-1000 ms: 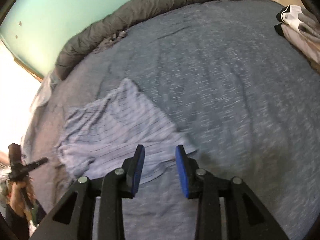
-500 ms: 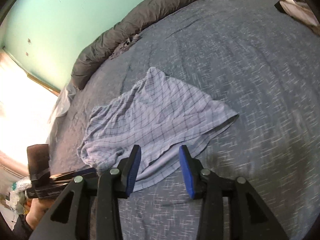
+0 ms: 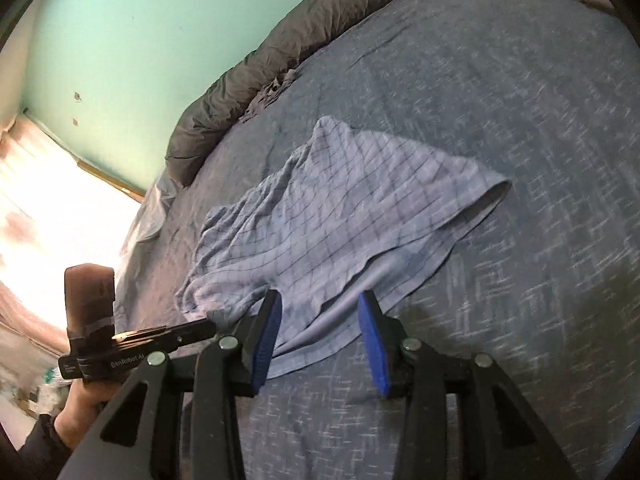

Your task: Fold clothes

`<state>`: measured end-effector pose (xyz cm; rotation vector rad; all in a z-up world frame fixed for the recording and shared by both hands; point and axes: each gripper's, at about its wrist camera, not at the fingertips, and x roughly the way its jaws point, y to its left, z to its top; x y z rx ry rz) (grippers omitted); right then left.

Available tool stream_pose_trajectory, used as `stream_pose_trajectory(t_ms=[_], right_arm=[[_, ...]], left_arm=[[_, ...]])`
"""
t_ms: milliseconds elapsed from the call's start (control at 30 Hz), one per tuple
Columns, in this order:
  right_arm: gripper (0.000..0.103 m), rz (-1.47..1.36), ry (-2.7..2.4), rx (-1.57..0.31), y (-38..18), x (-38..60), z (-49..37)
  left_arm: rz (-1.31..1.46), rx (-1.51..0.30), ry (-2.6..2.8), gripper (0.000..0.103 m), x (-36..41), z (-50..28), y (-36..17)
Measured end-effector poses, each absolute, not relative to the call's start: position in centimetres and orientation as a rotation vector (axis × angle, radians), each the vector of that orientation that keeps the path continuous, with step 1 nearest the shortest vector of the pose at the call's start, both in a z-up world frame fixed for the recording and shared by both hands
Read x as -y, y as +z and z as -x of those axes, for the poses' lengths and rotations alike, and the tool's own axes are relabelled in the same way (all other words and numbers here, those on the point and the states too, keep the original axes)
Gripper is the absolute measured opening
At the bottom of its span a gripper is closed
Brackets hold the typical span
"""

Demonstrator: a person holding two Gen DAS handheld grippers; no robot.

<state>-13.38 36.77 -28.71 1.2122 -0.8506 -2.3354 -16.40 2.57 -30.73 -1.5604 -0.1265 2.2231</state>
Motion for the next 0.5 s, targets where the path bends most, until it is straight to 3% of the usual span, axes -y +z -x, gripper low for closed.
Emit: stream_pose_trajectory(t_ms=[367,433,500], right_arm=[[0.04,-1.222,-2.22,0.786,-28.9,-33.7,13.1],[0.043,-1.228,-2.185,0.771,-29.0,-32.8,13.0],[0.056,-1.237,-2.154,0.762,-29.2,-32.0,13.0]], left_arm=[[1.525,0.204,2.318,0.002,4.0,15.7,-26.6],[1.542,0.235,2.318,0.002,4.8,15.8,-27.0],[1.549,0.249,2.31,0.002,4.8,15.8,-27.4]])
